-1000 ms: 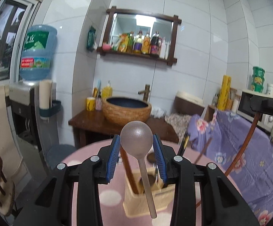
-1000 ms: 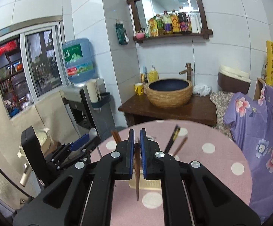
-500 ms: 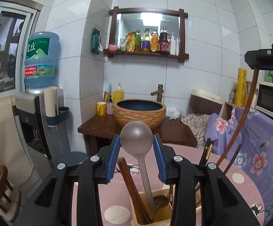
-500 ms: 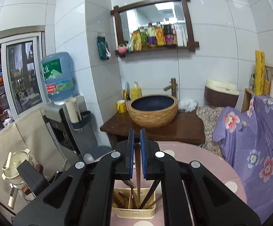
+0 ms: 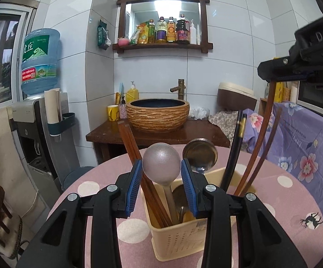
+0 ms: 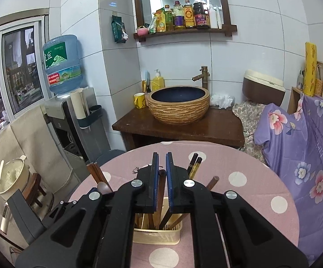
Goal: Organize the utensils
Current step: 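Lower both items into the holder and open both tools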
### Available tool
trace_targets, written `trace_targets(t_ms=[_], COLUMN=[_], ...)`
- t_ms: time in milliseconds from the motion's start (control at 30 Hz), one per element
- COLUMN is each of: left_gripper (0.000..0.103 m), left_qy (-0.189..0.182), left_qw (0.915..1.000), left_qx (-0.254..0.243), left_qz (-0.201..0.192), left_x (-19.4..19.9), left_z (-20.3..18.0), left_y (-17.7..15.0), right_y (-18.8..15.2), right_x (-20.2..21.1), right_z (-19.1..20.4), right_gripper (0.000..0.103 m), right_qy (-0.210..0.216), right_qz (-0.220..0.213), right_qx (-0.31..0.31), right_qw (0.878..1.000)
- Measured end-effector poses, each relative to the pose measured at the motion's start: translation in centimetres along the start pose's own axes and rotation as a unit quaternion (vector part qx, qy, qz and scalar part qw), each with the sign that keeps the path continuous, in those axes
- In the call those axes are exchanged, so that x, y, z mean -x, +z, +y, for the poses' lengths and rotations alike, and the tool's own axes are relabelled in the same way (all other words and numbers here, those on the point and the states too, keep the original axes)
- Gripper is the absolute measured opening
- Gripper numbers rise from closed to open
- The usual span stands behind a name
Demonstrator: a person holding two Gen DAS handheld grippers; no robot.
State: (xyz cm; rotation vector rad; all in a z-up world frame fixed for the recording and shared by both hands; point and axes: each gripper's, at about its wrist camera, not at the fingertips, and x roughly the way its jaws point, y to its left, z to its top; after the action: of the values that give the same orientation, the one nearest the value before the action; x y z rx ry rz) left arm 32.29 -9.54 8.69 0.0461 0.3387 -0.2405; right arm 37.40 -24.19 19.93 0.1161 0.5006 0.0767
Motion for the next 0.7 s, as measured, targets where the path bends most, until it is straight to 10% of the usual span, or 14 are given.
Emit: trace_targets(t_ms=[333,500,700], left_gripper=[0.037,0.061,0.078], left_qy=[0.0,-0.005,-0.016], left_qw=[0.9994,0.9996,0.9997], left_qx=[-0.026,-0.026,-0.015], left_qz=[0.024,0.013,-0.013], left_x=[-0.8,0.1,2.7], left_z=[-0.8,-0.9,-0.8], left_y=[-2.0,-2.5,-2.9], right_y=[-1.1,-1.6,-2.7], right_x=[-0.5,-0.5,1.8], right_z=[-0.7,-1.2,-1.2], right_gripper=[0.007,0.009,0.053], right_qy=[-0.009,-0.003,-0.013], right_qz=[-0.001,0.001,-0.044], right_qx=[-0.004,-0.014,-0.001], right_qw=[1.0,1.0,0.999])
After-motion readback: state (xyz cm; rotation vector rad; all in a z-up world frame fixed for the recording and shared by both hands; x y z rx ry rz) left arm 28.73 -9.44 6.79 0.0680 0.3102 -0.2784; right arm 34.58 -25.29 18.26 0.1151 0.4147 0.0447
